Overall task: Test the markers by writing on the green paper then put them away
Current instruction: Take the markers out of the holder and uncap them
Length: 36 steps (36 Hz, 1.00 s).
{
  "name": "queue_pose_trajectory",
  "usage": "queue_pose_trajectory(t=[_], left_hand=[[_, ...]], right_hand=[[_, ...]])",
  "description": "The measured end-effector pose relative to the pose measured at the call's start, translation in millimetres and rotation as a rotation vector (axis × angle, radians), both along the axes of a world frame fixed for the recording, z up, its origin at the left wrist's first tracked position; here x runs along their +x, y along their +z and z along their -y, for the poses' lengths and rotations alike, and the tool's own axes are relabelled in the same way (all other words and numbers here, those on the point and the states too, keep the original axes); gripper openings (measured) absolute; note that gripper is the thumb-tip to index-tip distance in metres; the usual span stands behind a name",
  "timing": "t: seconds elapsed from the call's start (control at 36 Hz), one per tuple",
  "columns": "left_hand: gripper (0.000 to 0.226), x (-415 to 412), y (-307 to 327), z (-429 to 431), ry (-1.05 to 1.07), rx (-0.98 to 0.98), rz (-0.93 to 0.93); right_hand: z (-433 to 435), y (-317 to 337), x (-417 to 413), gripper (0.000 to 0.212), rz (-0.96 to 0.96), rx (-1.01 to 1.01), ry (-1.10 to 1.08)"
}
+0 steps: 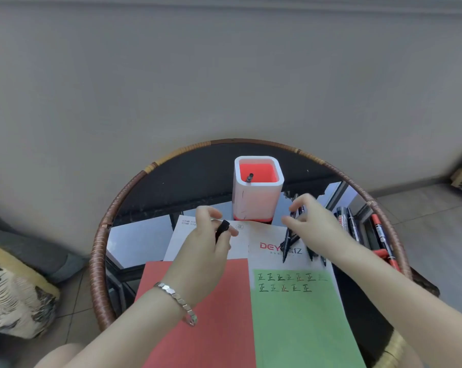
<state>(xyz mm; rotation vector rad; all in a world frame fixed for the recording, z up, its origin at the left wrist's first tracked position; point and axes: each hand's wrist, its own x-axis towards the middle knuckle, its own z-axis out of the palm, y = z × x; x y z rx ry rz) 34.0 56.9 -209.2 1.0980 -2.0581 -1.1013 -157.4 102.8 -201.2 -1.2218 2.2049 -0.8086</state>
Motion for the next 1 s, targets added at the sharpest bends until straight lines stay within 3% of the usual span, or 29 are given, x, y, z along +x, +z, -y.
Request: queue_pose_trajectory(t=[0.14, 0.25, 0.58, 0.69, 0.86, 1.0], left_hand=[[0.009, -1, -3, 2, 0.038, 0.001, -0.024], [0.003, -10, -10, 1, 0.068, -0.113, 0.055], [0.024, -86, -25, -3, -0.042, -0.179, 0.387], [0.024, -101, -27, 0, -0.101, -0.2, 0.474], [0.033, -84, -23, 2, -0.127, -0.246, 0.423], [0.023, -44, -6, 5, -0.046, -0.348, 0.213]], right_hand=[[18, -19, 2, 0.01, -0.243, 0.07, 0.089], [22, -27, -4, 0.017, -0.38, 0.099, 0.123], [9, -31, -35, 0.023, -0.314, 0.058, 0.139], [5, -24, -37, 0.024, -0.305, -0.045, 0.119], [6, 15, -17, 0.015, -0.324, -0.366, 0.164], [26, 34, 4, 0.025, -0.391, -0.459, 0.261]])
